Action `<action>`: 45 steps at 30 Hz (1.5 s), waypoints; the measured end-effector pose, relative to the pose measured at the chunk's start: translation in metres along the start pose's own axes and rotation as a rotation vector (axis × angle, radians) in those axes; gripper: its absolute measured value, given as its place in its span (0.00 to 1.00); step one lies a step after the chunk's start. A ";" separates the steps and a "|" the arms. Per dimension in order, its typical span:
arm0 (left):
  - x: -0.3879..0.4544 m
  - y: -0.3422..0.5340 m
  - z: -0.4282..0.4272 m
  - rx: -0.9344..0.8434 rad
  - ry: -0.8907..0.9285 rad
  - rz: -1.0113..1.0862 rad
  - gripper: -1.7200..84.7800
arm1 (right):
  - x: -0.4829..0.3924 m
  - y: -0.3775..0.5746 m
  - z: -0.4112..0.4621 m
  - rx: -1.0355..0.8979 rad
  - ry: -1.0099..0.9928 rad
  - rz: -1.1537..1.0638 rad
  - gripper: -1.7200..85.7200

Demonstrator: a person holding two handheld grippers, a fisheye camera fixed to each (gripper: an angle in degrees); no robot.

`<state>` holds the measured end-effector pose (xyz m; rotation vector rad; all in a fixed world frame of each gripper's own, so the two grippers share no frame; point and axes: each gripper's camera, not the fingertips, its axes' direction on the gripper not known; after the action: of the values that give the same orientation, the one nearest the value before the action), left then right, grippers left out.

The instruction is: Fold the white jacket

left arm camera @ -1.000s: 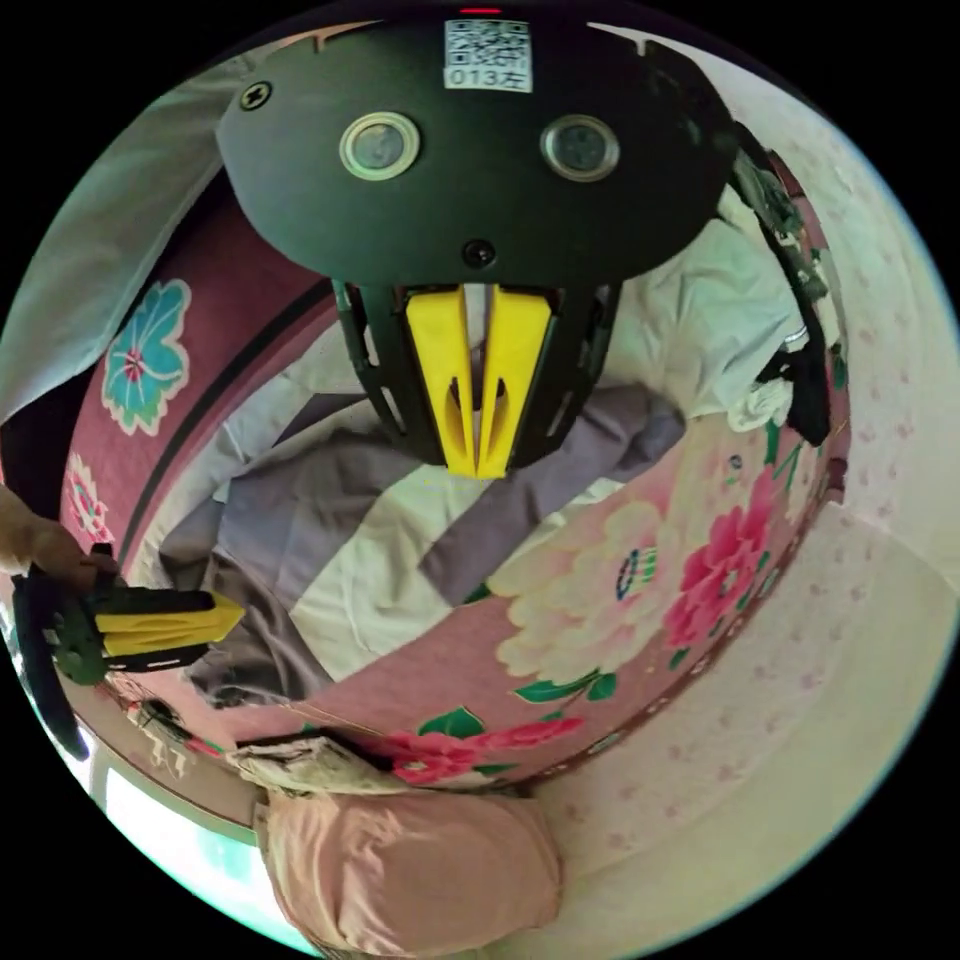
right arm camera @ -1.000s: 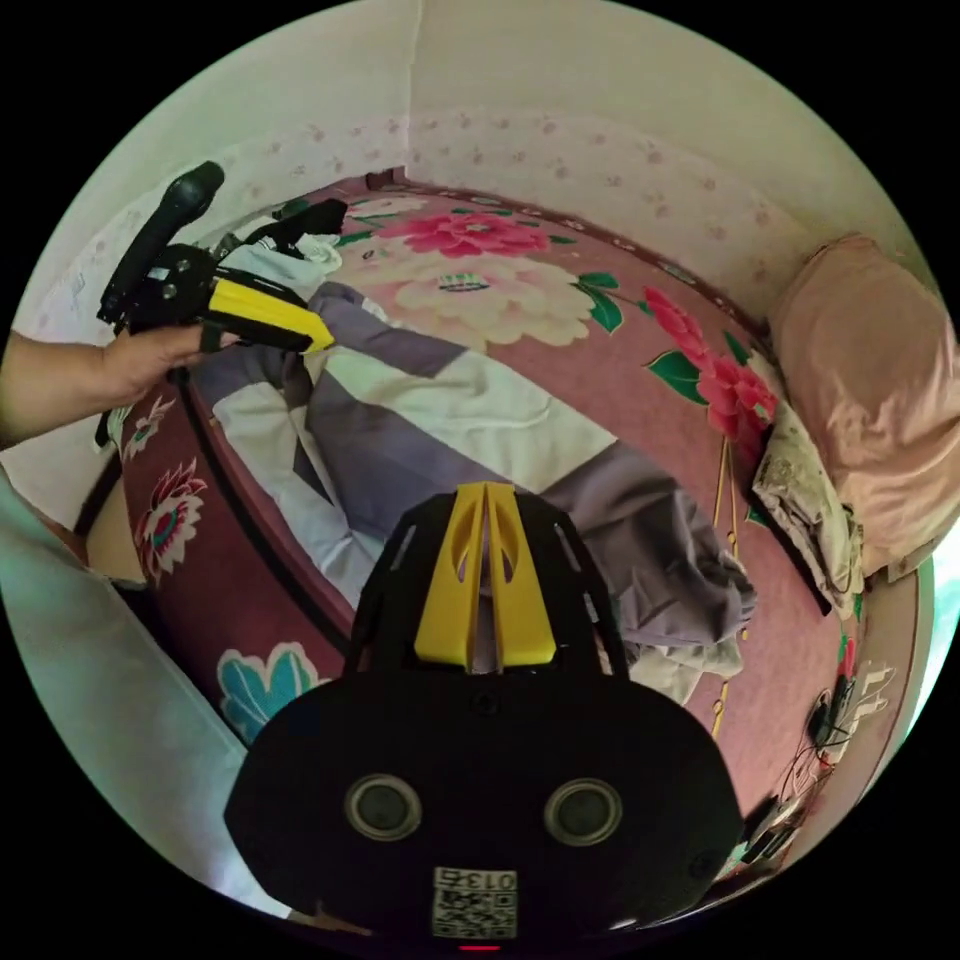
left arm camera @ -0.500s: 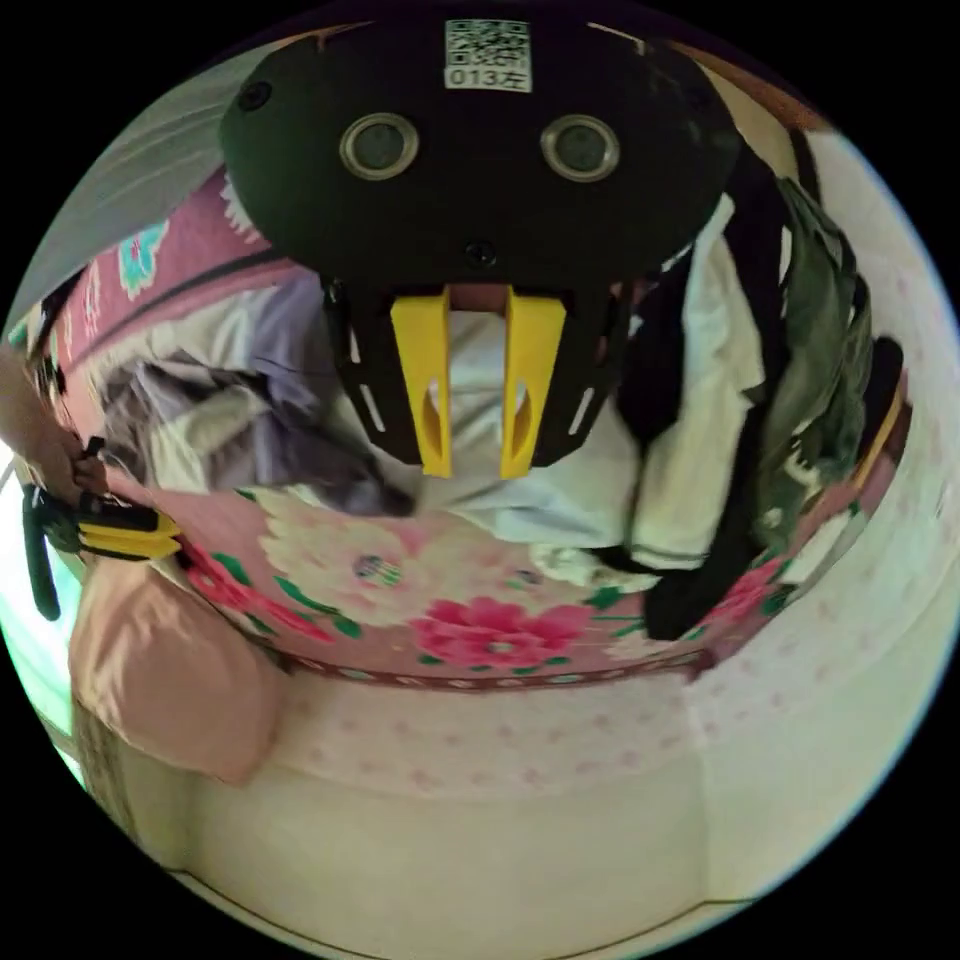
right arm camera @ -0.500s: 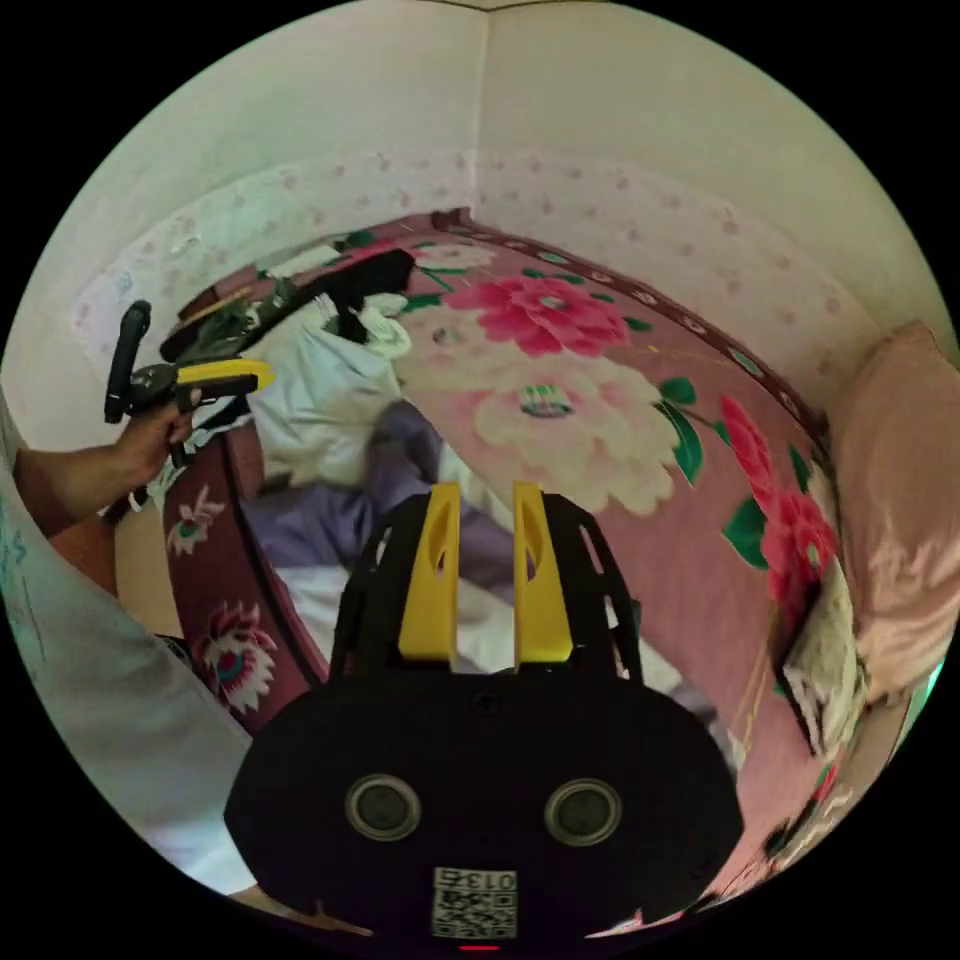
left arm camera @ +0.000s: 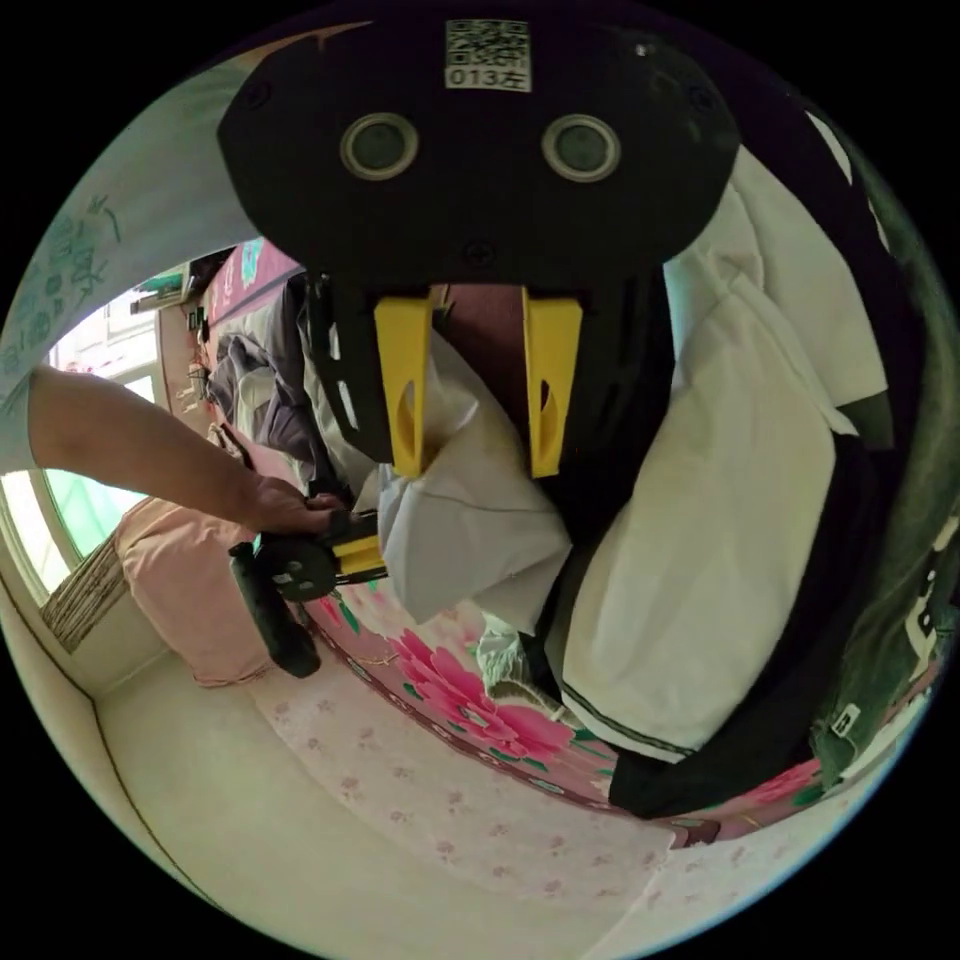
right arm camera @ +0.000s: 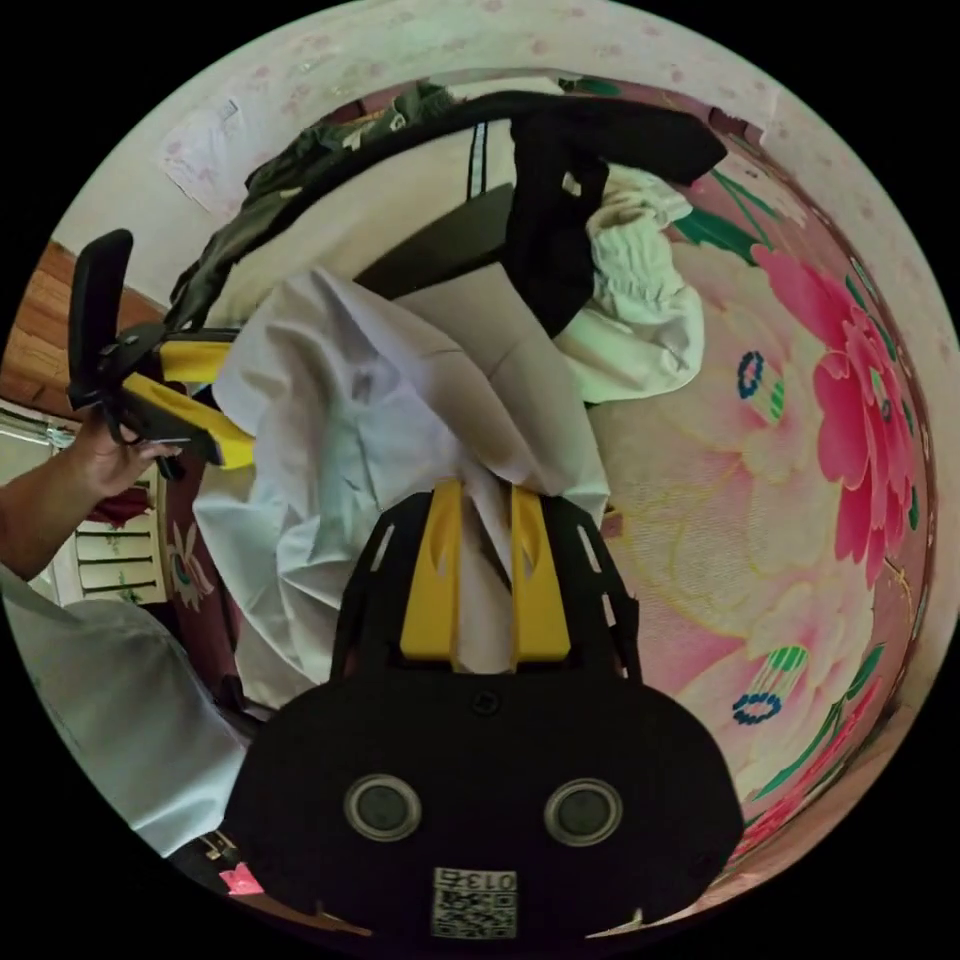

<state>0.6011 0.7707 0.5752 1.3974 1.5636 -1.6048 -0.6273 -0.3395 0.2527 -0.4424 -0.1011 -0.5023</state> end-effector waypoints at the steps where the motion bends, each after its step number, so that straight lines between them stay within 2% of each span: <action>1: -0.001 -0.001 0.000 -0.010 -0.006 -0.003 0.10 | 0.000 -0.001 0.001 -0.003 0.012 0.000 0.07; 2: -0.001 -0.003 -0.004 -0.023 -0.025 0.006 0.05 | -0.001 0.000 -0.004 -0.003 0.033 -0.013 0.05; 4: 0.000 -0.001 -0.013 -0.013 -0.049 0.039 0.03 | -0.002 0.008 -0.020 0.030 0.061 -0.031 0.04; 7: -0.009 0.012 -0.032 0.008 -0.055 0.010 0.02 | 0.002 0.049 -0.077 0.220 0.049 -0.062 0.03; 10: -0.011 0.028 -0.050 0.086 0.086 -0.009 0.02 | 0.009 0.115 -0.133 0.418 -0.042 -0.066 0.02; 13: 0.032 0.029 -0.066 0.090 0.106 0.145 0.02 | 0.001 0.168 -0.161 0.510 -0.052 -0.038 0.02; 20: 0.183 0.043 -0.089 0.013 0.147 0.539 0.03 | -0.004 0.266 -0.181 0.678 -0.020 0.211 0.02; 25: 0.304 0.091 -0.027 -0.111 0.105 0.799 0.07 | 0.006 0.342 -0.173 0.653 -0.080 0.369 0.02; 28: 0.369 0.133 0.043 -0.199 0.030 0.903 0.10 | 0.016 0.394 -0.158 0.559 -0.103 0.515 0.02; 30: 0.404 0.166 0.114 -0.314 -0.104 0.974 0.13 | 0.020 0.438 -0.150 0.497 -0.093 0.650 0.02; 32: 0.419 0.184 0.167 -0.427 -0.162 1.031 0.14 | 0.019 0.462 -0.149 0.435 -0.077 0.772 0.02; 33: 0.422 0.188 0.194 -0.499 -0.198 1.014 0.15 | 0.008 0.466 -0.157 0.447 -0.049 0.766 0.02; 37: 0.419 0.185 0.211 -0.513 -0.200 0.933 0.14 | -0.038 0.420 -0.176 0.442 0.033 0.598 0.02; 42: 0.416 0.190 0.200 -0.534 -0.196 0.943 0.15 | -0.101 0.310 -0.169 0.498 0.334 0.329 0.02; 43: 0.415 0.190 0.197 -0.534 -0.193 0.939 0.15 | -0.103 0.298 -0.163 0.489 0.348 0.315 0.02; 45: 0.409 0.191 0.182 -0.534 -0.172 0.913 0.15 | -0.101 0.255 -0.123 0.333 0.358 0.227 0.02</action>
<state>0.5673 0.6812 0.0987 1.3174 0.9095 -0.6694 -0.5932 -0.1485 0.0234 -0.0325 0.2067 -0.3254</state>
